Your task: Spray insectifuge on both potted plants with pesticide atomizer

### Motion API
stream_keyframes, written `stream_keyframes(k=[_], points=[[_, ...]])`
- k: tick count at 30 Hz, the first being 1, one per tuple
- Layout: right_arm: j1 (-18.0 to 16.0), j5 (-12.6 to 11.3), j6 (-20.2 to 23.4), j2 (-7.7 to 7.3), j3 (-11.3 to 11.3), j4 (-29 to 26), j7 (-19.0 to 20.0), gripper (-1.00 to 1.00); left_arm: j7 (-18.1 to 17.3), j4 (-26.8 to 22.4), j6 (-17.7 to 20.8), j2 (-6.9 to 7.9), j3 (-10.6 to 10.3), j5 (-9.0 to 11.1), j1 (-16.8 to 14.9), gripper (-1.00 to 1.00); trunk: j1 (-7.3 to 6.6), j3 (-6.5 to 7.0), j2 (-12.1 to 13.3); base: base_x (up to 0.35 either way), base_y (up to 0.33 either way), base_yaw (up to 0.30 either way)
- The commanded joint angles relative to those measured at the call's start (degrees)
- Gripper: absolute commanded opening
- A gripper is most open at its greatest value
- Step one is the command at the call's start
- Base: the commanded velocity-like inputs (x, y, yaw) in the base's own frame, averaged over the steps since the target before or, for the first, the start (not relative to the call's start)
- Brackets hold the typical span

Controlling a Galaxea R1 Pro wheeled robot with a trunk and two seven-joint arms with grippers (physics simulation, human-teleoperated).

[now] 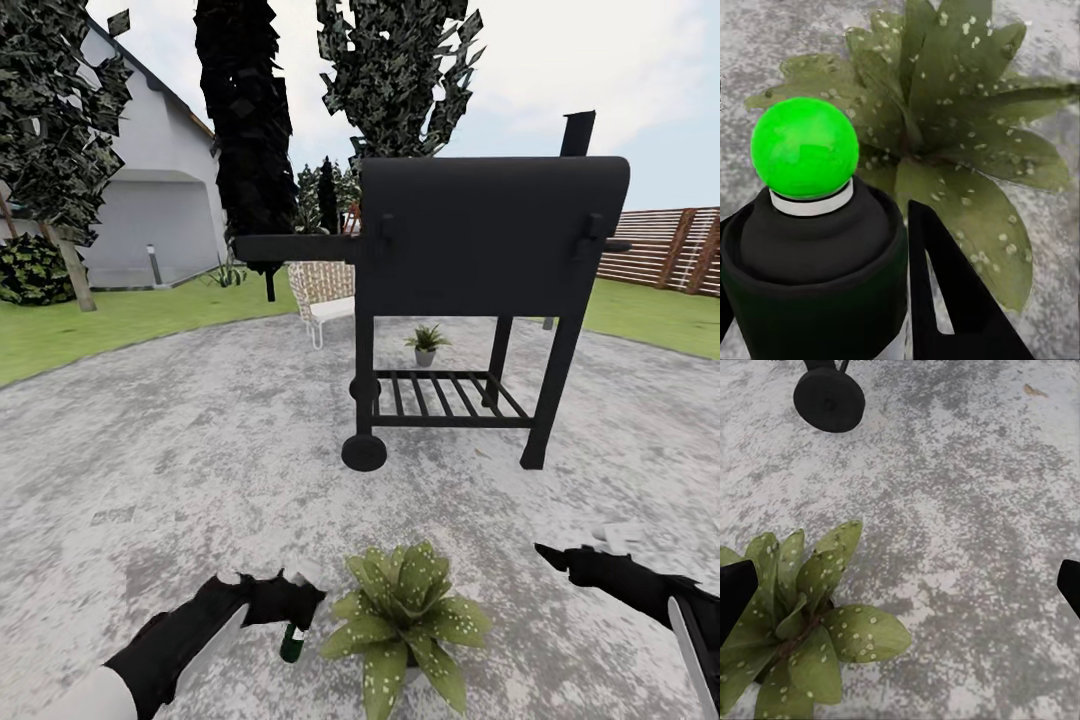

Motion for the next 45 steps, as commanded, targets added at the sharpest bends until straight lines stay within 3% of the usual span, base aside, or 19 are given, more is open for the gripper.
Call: stream_keyframes(k=[1,2,3,4,10,12,17,19,21,22,23,24,27,29,30,32,34,38,45], points=[[0.0,0.0,-0.1,-0.13,0.0,0.0,1.2,1.00,-5.3,-2.0,-9.4,3.34,0.3,0.5,2.7,-1.00,0.00,0.00,0.0,0.000,0.000,-0.005],[0.0,-0.1,-0.1,-0.38,0.0,-0.1,3.7,1.00,-6.3,-4.0,-10.2,5.15,0.2,0.6,3.0,-1.00,0.00,0.01,0.0,0.000,0.000,-0.003],[-0.8,-0.2,0.3,-2.49,0.1,-0.1,13.5,1.00,-7.1,-6.8,-11.1,7.62,0.1,0.6,3.4,-1.00,0.00,0.02,0.0,0.000,0.000,-0.032],[-5.5,-0.3,0.6,-3.56,6.6,-0.1,18.7,1.00,-7.7,-7.1,-11.3,8.30,0.1,0.7,3.6,-1.00,0.00,0.08,0.0,0.000,0.000,-0.148],[-13.1,-0.5,0.6,-1.81,13.9,-0.1,19.4,1.00,-8.1,-6.9,-11.5,7.97,0.4,0.8,3.6,-1.00,0.00,0.15,0.0,0.000,0.000,-0.030],[-15.3,-0.6,2.6,-1.41,17.4,0.1,19.4,1.00,-9.4,-6.9,-12.5,7.80,2.3,2.6,3.6,-1.00,0.00,0.15,0.0,0.000,0.000,-0.001],[-16.5,-0.7,6.7,-0.89,27.4,0.1,23.2,1.00,-20.4,-0.2,-20.8,7.03,4.0,3.8,3.5,-1.00,0.00,0.15,0.0,0.000,0.000,0.000],[-16.6,-0.7,6.5,-0.86,30.8,0.1,23.6,1.00,-22.4,2.1,-23.8,5.65,4.2,4.1,3.4,-1.00,0.00,0.15,0.0,0.000,0.000,0.000],[-16.5,-0.7,3.4,-0.83,36.5,0.1,24.2,1.00,-23.8,5.2,-25.3,4.50,5.1,4.3,3.4,-1.00,0.00,0.15,0.0,0.000,0.000,0.000],[-16.5,-0.6,2.1,-0.76,40.6,0.1,24.3,1.00,-30.0,7.7,-26.5,4.13,5.8,4.4,3.4,-1.00,0.00,0.15,0.0,0.000,0.000,0.000],[-16.5,-0.7,2.0,-0.72,42.0,0.1,24.4,1.00,-32.6,10.3,-28.1,3.33,6.0,4.4,3.4,-1.00,0.00,0.15,0.0,0.000,0.000,0.000],[-16.5,-0.8,1.6,-0.04,42.8,0.1,24.4,1.00,-33.6,13.5,-30.7,1.00,6.1,3.9,3.4,-1.00,0.00,0.15,0.0,0.000,0.000,0.000],[-16.5,-0.8,1.2,0.88,43.0,0.1,24.4,1.00,-34.1,13.8,-37.4,0.36,5.7,3.6,3.4,-1.00,0.00,0.15,0.0,0.000,0.000,0.000],[-16.5,-0.8,1.4,0.95,43.0,0.1,24.5,1.00,-33.7,13.8,-38.6,-0.19,5.7,3.5,3.4,-1.00,0.00,0.15,0.0,0.000,0.000,0.000],[-16.5,-0.8,1.5,1.23,43.2,0.1,24.5,-1.00,-33.6,13.8,-39.2,-0.78,5.7,3.5,3.4,-1.00,0.00,0.15,0.0,0.000,0.000,0.000],[-16.5,-0.7,1.8,2.37,44.2,0.2,24.4,-1.00,-33.5,13.8,-39.6,-1.61,5.7,3.4,3.4,-1.00,0.00,0.15,0.0,0.000,0.000,0.000],[-16.5,-0.7,2.2,3.13,47.4,0.3,24.2,-1.00,-33.4,13.8,-40.2,-2.39,5.9,3.4,3.4,-1.00,0.00,0.15,0.0,0.000,0.000,0.000],[-16.5,-0.7,2.2,4.20,49.7,0.4,24.1,-1.00,-33.6,12.7,-40.5,-4.72,6.0,3.6,3.4,-1.00,0.00,0.15,0.0,0.000,0.000,0.000],[-16.5,-0.7,2.2,4.26,50.2,0.5,24.0,-1.00,-33.9,12.0,-40.4,-5.01,6.1,4.1,3.4,-1.00,0.00,0.15,0.0,0.000,0.000,0.000]])
